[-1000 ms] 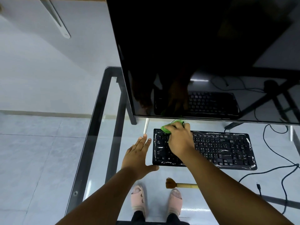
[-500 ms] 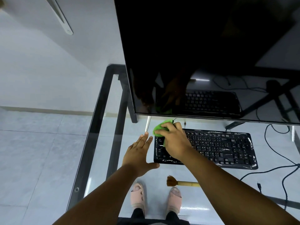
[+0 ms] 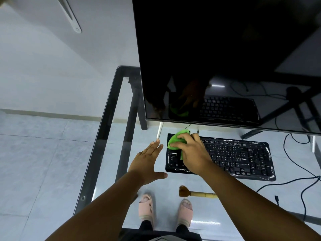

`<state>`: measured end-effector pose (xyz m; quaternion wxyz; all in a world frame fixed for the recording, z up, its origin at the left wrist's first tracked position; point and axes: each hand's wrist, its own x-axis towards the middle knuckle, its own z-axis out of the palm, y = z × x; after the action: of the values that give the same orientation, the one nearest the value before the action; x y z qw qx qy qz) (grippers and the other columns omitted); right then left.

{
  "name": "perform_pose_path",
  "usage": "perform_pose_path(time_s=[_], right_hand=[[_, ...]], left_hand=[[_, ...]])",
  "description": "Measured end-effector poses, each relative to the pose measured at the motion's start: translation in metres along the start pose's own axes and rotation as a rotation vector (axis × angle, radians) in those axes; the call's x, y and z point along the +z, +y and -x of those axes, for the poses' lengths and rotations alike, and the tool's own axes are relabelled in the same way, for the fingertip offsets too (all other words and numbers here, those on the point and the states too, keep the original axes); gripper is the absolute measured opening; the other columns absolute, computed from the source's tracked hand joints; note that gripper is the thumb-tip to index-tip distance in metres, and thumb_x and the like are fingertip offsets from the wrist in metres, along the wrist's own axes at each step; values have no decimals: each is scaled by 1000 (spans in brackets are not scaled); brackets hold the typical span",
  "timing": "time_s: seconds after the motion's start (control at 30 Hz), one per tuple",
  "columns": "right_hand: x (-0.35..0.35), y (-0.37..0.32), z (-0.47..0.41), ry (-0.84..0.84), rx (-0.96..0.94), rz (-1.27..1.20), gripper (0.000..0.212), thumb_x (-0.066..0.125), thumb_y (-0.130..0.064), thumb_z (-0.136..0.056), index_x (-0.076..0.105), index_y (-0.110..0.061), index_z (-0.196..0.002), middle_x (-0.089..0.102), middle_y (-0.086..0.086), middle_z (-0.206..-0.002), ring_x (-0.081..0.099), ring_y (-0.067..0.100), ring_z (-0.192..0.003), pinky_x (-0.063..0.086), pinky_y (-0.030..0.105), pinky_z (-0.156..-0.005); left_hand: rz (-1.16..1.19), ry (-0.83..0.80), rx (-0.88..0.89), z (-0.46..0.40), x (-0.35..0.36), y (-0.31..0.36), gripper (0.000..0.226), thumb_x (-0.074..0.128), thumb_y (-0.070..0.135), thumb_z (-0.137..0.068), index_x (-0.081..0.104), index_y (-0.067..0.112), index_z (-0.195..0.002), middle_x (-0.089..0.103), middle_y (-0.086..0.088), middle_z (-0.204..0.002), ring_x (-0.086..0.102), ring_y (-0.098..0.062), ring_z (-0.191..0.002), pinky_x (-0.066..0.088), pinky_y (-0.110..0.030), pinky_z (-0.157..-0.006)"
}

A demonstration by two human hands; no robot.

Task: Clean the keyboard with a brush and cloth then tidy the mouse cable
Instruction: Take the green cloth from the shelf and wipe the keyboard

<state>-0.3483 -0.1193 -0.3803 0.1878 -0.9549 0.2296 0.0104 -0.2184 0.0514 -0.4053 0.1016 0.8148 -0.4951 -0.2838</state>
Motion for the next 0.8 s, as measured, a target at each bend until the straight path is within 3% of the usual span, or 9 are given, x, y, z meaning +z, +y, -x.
perform_pose_path(time_s=[0.13,0.4,0.57,0.8], right_hand=[[0,-15,-6,-4,75,-5,67,54,5,-77,59,-40,-126,42,-11,-133,35,21,-109,43,40,-93],[7,-15,28,-64,-52,58,68,55,7,-74,62,-41,-122,46,-7,-132,38,25,-112,47,46,-91],[8,-18,44,-108,-103,82,72,56,9,-71,62,-45,-118,47,-9,-129,40,25,-109,48,42,-87],[2,-16,44,-90,-104,23,61,54,4,-79,65,-41,-118,48,-6,-129,38,22,-109,46,40,-90]], left_hand=[[10,-17,25,2,-5,-3,109,69,61,-75,0,30,-153,-12,15,-160,-8,-6,-147,12,-33,-117],[15,-23,29,3,-7,-3,108,68,61,-75,0,30,-153,-11,13,-160,-7,-7,-147,10,-33,-117],[13,-40,42,4,-9,-4,111,70,60,-74,-1,29,-153,-13,12,-160,-7,-8,-148,10,-33,-117],[32,-76,48,6,-12,-5,114,75,55,-72,-1,28,-153,-12,11,-161,-7,-10,-148,11,-33,-117]])
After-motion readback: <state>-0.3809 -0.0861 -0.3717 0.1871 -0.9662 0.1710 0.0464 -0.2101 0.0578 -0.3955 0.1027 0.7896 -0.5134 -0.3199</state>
